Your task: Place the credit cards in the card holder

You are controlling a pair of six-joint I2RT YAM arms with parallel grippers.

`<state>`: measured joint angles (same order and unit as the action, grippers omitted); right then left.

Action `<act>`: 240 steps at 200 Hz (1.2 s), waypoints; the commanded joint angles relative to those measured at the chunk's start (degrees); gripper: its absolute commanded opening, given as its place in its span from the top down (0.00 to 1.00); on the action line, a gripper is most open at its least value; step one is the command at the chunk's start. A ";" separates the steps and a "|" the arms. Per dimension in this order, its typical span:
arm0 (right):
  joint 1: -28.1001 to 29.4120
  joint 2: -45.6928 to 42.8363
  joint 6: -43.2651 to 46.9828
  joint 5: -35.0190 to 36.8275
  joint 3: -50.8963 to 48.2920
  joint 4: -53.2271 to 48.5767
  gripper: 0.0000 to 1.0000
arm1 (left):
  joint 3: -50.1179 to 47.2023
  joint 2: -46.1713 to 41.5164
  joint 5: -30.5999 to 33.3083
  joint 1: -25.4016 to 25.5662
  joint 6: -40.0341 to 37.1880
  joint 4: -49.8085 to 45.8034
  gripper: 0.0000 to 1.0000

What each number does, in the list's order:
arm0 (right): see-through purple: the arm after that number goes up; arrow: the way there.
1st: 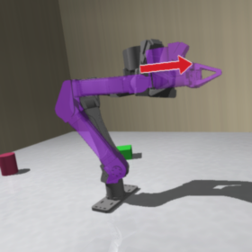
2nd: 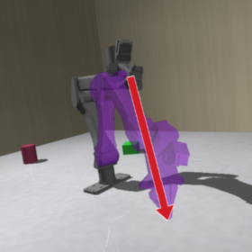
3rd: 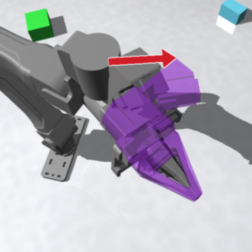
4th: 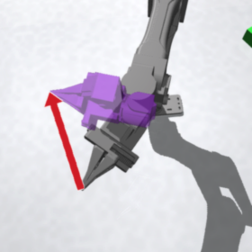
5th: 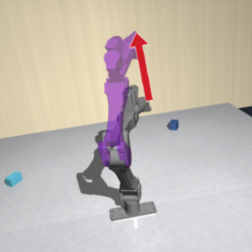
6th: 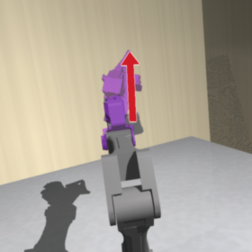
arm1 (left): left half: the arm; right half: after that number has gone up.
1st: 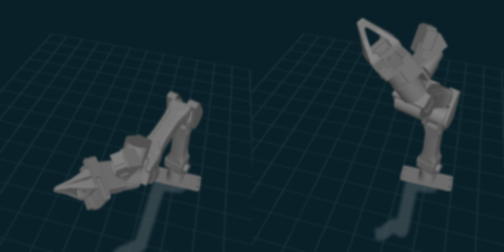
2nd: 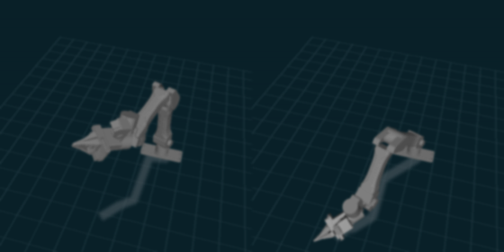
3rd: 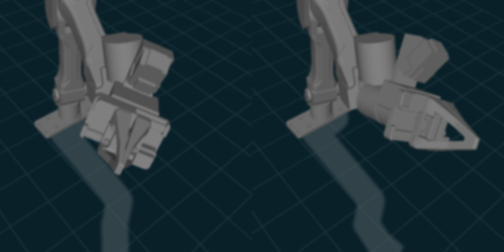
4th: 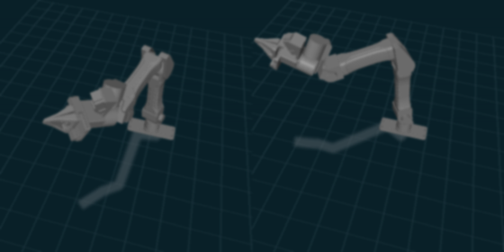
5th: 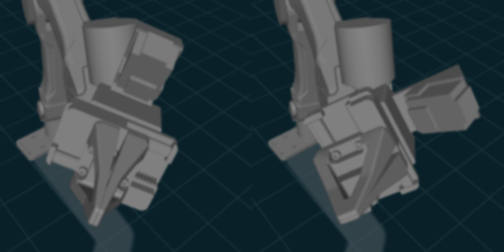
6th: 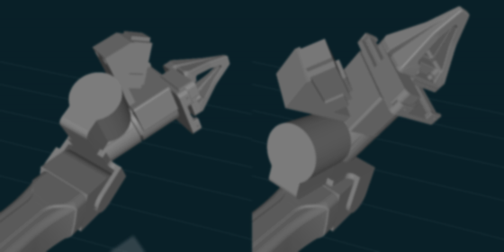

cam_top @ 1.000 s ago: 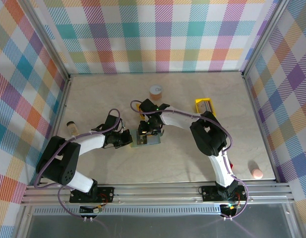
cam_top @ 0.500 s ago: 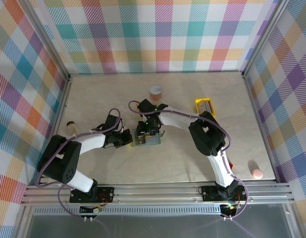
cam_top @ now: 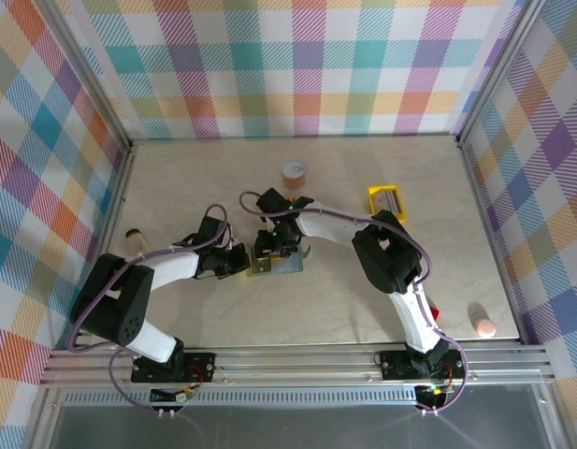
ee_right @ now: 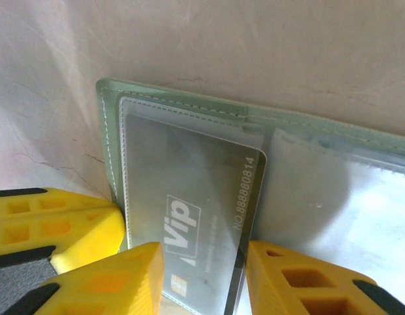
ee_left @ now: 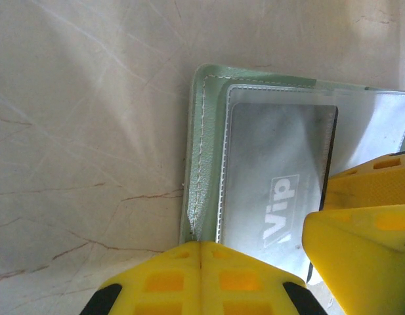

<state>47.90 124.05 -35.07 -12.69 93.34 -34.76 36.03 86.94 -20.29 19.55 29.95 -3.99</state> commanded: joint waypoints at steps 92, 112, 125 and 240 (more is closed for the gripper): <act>-1.64 -11.00 -3.17 3.22 -10.50 5.05 0.57 | -0.52 1.08 0.43 -1.01 -1.94 0.61 1.00; -2.44 -14.26 -3.80 5.19 -14.91 6.39 0.57 | -0.70 0.96 0.09 -1.18 -2.31 1.05 1.00; -2.64 -15.21 -4.00 6.38 -16.73 6.74 0.56 | -0.86 0.79 0.06 -1.18 -2.49 1.08 1.00; -2.92 -8.86 -1.57 7.06 -11.81 4.40 0.53 | -0.61 0.93 -0.83 -1.45 -2.97 1.09 1.00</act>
<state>44.97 113.78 -37.45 -5.17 79.53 -29.21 36.01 86.96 -21.12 18.96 28.10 -3.86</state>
